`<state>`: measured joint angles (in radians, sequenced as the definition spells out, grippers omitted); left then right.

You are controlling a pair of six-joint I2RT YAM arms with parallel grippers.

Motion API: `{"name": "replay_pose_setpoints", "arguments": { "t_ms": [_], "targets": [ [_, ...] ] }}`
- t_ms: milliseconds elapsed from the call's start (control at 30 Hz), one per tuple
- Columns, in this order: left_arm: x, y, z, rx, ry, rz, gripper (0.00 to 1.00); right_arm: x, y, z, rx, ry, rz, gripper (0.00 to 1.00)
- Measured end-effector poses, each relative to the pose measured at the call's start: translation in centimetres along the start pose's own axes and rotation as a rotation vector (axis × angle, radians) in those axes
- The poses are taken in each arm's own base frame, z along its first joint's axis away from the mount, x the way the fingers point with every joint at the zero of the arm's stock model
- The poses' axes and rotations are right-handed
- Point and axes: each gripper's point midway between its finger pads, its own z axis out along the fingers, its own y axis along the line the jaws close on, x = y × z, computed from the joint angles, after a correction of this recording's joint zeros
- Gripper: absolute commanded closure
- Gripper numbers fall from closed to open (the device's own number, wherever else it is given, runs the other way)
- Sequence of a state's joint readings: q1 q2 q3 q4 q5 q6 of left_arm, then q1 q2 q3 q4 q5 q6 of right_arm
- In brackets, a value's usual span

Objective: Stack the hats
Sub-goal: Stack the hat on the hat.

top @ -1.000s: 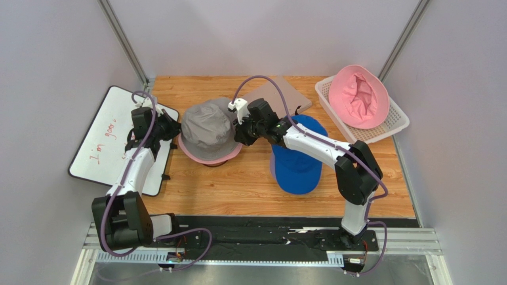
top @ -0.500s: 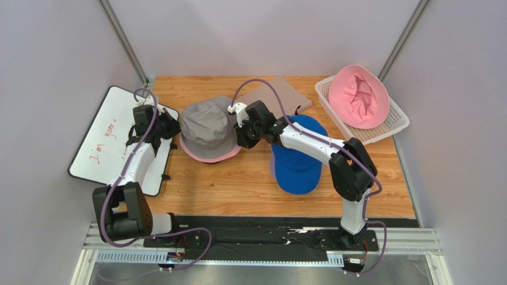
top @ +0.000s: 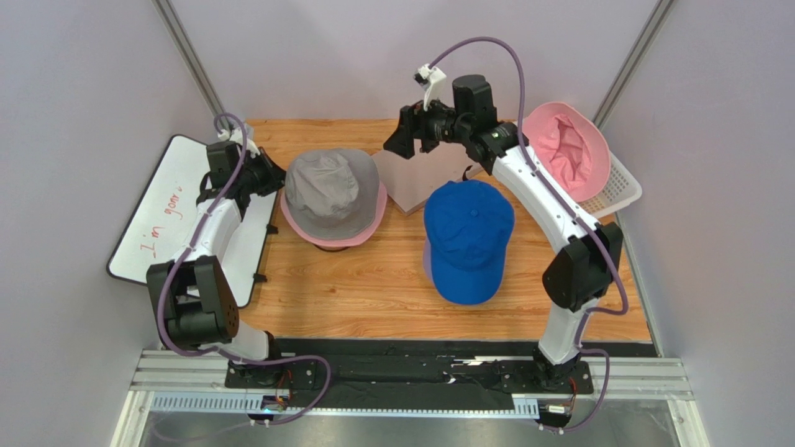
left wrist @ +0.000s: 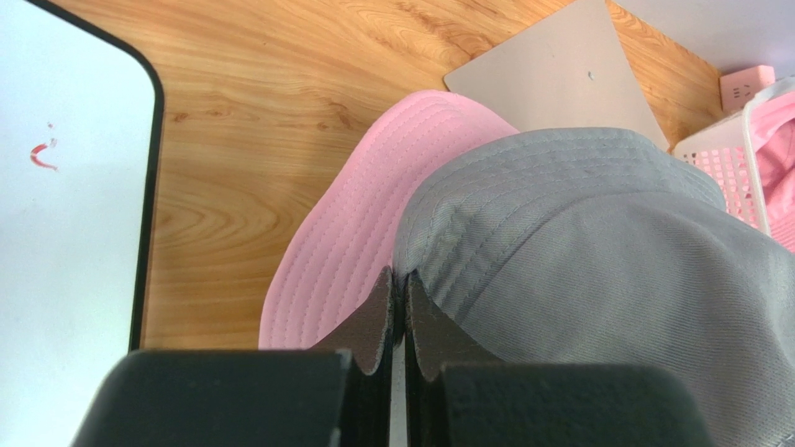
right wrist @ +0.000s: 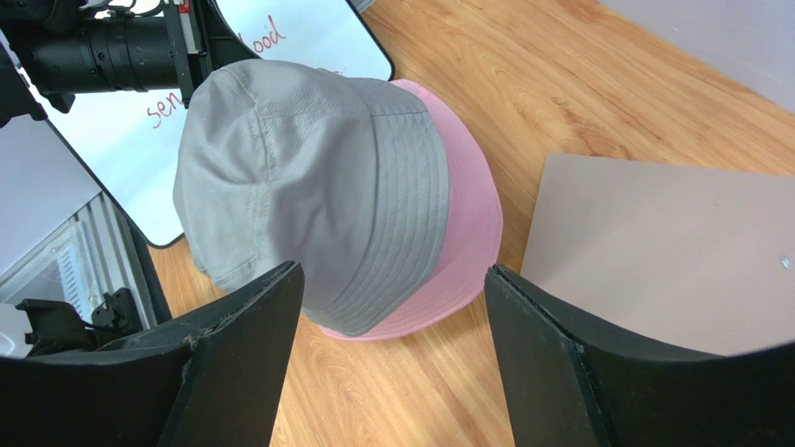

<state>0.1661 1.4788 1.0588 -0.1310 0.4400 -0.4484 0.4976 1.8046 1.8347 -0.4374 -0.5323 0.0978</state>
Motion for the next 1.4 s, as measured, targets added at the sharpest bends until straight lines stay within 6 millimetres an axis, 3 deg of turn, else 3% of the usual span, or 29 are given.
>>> {"name": "replay_pose_setpoints", "arguments": {
  "t_ms": [100,267,400,700,800,900,933,1067,1400],
  "targets": [
    [-0.1,-0.2,0.7,0.015,0.014,0.008,1.00,0.5,-1.4,2.3,-0.045,0.023,0.035,0.23],
    [0.4,-0.7,1.8,0.033,0.042,0.022,1.00,6.5,-3.1,6.6,-0.118,0.152,0.153,0.23],
    [1.0,-1.0,2.3,0.041,0.062,0.037,1.00,9.2,-3.5,8.2,-0.163,0.205,0.226,0.24],
    [1.0,-1.4,2.3,0.047,0.064,0.048,1.00,7.3,-1.2,8.7,-0.324,0.125,0.252,0.35],
    [1.0,-1.4,2.3,0.047,0.064,0.047,1.00,7.7,-1.0,8.7,-0.353,0.124,0.279,0.48],
    [1.0,-1.4,2.3,0.048,0.064,0.048,1.00,7.8,-1.0,8.8,-0.365,0.124,0.297,0.78],
    [1.1,-1.5,2.3,0.048,0.065,0.048,1.00,7.9,-1.1,8.9,-0.366,0.128,0.309,1.00],
    [1.0,-1.4,2.3,0.046,0.064,0.048,1.00,8.6,-2.2,9.8,-0.315,0.143,0.337,1.00],
    [1.1,-1.4,2.4,0.035,0.061,0.050,1.00,10.7,-7.2,11.9,-0.037,0.192,0.398,1.00]
  ]
}}
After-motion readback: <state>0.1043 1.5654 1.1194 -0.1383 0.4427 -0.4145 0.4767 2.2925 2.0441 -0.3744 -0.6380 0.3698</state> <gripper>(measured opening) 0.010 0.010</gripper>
